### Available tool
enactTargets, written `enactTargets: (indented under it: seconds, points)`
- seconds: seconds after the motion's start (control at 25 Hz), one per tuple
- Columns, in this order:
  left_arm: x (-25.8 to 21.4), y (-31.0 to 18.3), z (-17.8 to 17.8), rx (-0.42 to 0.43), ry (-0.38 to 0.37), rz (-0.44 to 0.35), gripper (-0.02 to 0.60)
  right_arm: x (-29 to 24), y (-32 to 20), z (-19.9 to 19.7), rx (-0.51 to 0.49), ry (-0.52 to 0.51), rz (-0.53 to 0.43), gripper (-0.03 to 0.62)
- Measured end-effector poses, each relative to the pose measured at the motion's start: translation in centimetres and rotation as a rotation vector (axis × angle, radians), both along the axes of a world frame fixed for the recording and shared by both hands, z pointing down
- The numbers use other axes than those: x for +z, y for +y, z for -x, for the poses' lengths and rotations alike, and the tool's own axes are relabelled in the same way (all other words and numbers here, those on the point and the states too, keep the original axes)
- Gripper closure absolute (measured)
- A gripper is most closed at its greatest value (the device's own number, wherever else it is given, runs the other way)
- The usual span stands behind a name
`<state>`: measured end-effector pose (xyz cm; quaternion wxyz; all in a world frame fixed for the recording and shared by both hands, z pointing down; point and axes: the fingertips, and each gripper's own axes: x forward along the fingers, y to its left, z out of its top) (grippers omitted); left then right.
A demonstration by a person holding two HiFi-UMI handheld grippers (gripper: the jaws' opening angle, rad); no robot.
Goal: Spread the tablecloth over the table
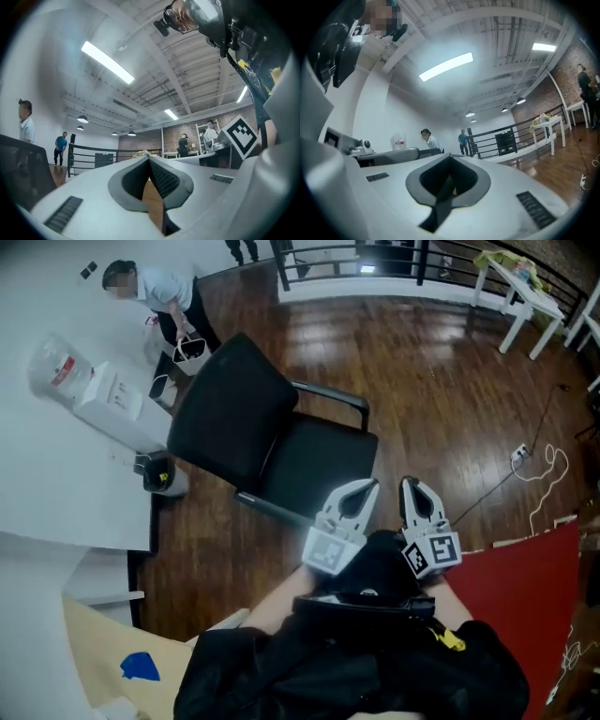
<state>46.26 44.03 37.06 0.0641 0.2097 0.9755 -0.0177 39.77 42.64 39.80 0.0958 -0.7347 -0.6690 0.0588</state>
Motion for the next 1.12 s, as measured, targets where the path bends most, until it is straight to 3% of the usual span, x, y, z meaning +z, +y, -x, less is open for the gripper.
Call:
enactTargets:
  seconds: [0.16,0.36,0.56,0.68,0.76,0.88,1.12]
  points:
    - [1.5,5.7,0.4,-0.083,0.01,-0.068,0.586,-0.5,6.4,1.8,-0.036,0.0,0.03,0.59]
    - [1.5,12.1,7.5,-0.084,0.051,0.001,0.586,-0.5,13.8,7.9,-0.071,-0.013,0.095,0.591]
    - [1.3,21.7,17.3,-0.12,0.053,-0.003,0.586,0.1,22.1,20.9,-0.028,0.001,0.115,0.591]
    - [0.7,26.4,24.9,-0.096,0.046,-0.01,0.586,0.1,25.5,29.9,0.021,-0.017,0.107,0.589]
    - [0.6,28.9,30.7,-0.049,0.034,-0.024,0.586,-0.2,26.5,35.5,0.075,-0.034,0.102,0.589]
    - [0.2,31.1,38.8,0.111,0.005,-0.04,0.586,-1.1,26.5,42.3,0.232,-0.05,0.109,0.589]
    - [0.9,30.8,56.9,0.391,-0.008,-0.064,0.586,0.3,22.3,56.8,0.527,-0.077,0.067,0.589]
